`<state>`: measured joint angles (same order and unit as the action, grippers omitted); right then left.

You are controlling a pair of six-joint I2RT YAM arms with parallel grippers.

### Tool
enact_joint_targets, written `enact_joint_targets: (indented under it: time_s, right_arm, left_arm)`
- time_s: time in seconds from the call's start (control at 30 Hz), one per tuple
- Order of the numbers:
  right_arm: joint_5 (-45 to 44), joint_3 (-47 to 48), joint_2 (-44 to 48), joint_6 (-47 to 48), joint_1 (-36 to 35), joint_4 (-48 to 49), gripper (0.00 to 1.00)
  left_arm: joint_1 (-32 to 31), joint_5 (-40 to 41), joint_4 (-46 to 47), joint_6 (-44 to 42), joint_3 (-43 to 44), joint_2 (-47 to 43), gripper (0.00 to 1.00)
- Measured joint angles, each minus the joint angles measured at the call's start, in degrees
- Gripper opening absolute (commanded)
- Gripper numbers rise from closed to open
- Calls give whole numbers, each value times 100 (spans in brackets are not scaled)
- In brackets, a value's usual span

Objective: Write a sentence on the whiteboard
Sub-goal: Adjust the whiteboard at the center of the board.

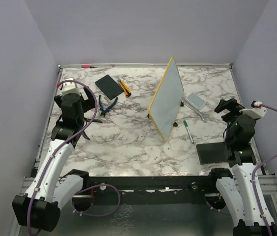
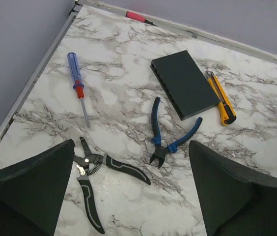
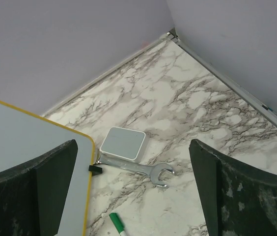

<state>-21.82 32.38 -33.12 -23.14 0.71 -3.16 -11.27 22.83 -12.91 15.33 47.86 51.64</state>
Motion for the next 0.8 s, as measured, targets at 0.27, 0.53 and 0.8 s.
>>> enact_joint_targets:
  time_s: [0.27, 0.53, 0.8]
  right_arm:
    - [13, 17, -118, 2, 0, -11, 100]
    - [758, 61, -494, 175, 0, 4, 97]
    - [3128, 59, -1873, 168, 0, 247, 73]
  left_arm:
    - [0, -7, -4, -48, 0, 0, 99]
    - [-98, -1248, 24, -122, -2, 153, 99]
    - [-299, -2826, 289, -203, 118, 450, 99]
